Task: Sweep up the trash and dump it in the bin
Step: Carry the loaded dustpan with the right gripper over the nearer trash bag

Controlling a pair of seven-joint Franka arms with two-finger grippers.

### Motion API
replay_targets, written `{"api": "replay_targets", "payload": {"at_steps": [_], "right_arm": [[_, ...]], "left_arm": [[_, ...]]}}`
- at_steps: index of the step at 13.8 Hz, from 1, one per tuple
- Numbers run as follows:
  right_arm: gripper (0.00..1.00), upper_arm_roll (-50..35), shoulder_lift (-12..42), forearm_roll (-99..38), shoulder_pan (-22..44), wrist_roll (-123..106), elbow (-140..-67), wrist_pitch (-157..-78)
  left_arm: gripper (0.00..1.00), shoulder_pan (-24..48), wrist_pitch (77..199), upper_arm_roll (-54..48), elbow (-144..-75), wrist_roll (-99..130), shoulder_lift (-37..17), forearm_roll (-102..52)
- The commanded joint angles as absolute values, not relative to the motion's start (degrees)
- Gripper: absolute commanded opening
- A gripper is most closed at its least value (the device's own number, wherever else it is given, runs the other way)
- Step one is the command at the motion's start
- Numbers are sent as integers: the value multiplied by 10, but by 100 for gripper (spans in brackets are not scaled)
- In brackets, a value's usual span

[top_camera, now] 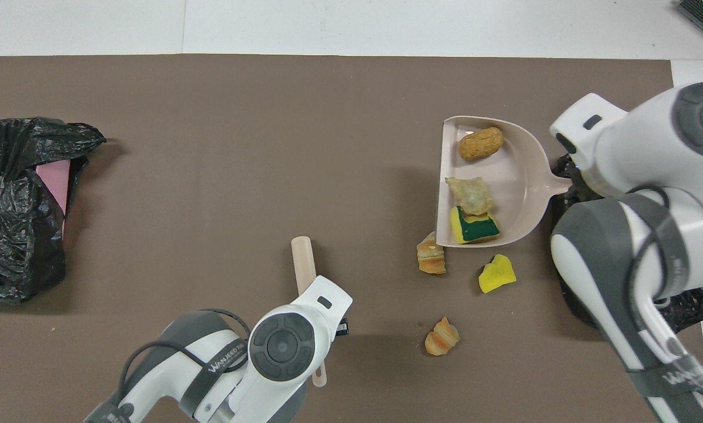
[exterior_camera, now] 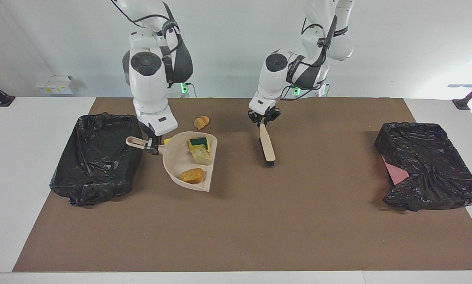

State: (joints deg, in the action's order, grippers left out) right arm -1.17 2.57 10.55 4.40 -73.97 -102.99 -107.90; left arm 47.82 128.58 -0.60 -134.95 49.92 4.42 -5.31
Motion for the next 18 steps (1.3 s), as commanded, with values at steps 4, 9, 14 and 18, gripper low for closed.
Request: {"api": "replay_targets", "payload": {"at_steps": [4,9,14,18], "right_arm": [[0,-18,-24,74,-101,-912,-1049,-1072],[0,-13,-29,78,-212,-1101,-1049,-1082],[0,-14,-38,215,-213,-1114,-1070,-1124],[0,-15,-67,315,-167,-1065,-1117,-1122]], "left_arm": [[0,560,1372,-5,-1469,598,119,-40],[99,549,1408,-11,-1470,613,99,-40],[100,464,1365,-10,-1406,609,81,-5],[100,376,1360,-8,-1334,529,42,18]]}}
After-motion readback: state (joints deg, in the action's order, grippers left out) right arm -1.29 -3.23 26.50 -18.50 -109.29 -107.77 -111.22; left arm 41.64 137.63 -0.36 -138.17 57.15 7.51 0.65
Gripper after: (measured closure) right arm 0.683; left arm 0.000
